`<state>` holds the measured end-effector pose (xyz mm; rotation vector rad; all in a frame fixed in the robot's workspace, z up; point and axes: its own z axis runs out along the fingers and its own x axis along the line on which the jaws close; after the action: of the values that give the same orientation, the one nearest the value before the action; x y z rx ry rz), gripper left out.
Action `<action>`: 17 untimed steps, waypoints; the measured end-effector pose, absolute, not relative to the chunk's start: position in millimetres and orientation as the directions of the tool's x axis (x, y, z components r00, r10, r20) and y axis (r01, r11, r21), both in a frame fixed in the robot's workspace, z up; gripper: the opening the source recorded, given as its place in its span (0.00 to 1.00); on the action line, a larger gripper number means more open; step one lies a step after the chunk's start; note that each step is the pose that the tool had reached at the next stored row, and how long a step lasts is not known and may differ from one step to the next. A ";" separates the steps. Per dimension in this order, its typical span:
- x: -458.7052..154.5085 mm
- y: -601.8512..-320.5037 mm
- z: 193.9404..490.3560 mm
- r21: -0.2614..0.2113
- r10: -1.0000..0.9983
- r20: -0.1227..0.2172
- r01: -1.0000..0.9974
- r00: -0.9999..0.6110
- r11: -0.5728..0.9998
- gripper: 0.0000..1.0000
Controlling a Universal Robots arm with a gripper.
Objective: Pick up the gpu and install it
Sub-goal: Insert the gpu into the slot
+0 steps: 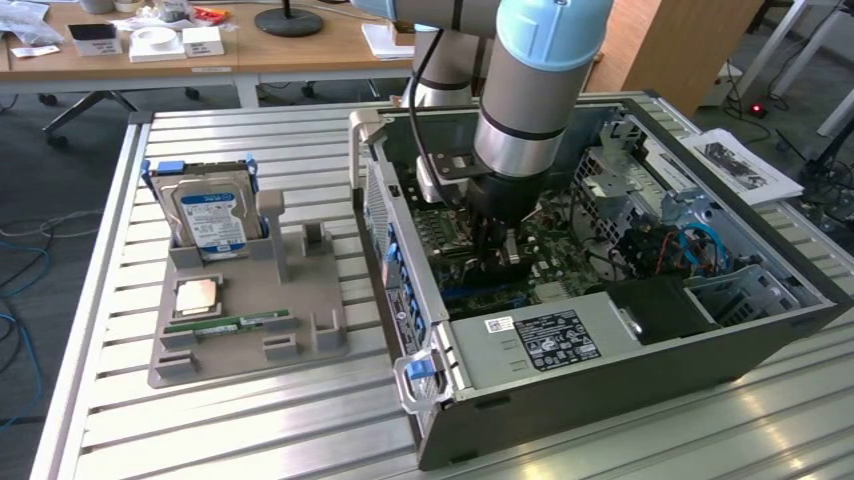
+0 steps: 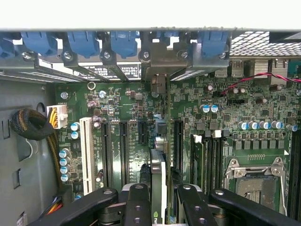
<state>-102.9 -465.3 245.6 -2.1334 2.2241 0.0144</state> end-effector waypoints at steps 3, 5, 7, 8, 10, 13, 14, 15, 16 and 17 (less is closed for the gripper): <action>-103.0 -465.3 245.5 -0.035 -0.998 -0.050 -0.998 -0.041 0.043 0.27; -103.5 -465.1 244.7 -0.035 -0.998 -0.051 -0.998 -0.041 0.043 0.27; -103.5 -465.1 244.9 -0.035 -0.998 -0.050 -0.998 -0.041 0.042 0.27; -103.6 -465.2 245.0 -0.035 -0.998 -0.050 -0.998 -0.041 0.042 0.27; -103.6 -465.2 245.0 -0.035 -0.998 -0.050 -0.999 -0.041 0.042 0.27; -103.6 -465.2 245.1 -0.035 -0.998 -0.050 -0.998 -0.041 0.042 0.27; -103.6 -465.2 245.1 -0.035 -0.998 -0.050 -0.998 -0.041 0.042 0.27; -103.6 -465.2 245.1 -0.035 -0.998 -0.050 -0.998 -0.041 0.042 0.27; -103.7 -465.2 245.0 -0.034 -0.998 -0.050 -0.999 -0.041 0.043 0.27; -103.8 -465.1 245.0 -0.034 -0.998 -0.050 -0.998 -0.041 0.043 0.27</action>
<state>-103.8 -465.1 245.0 -2.1327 2.2242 0.0155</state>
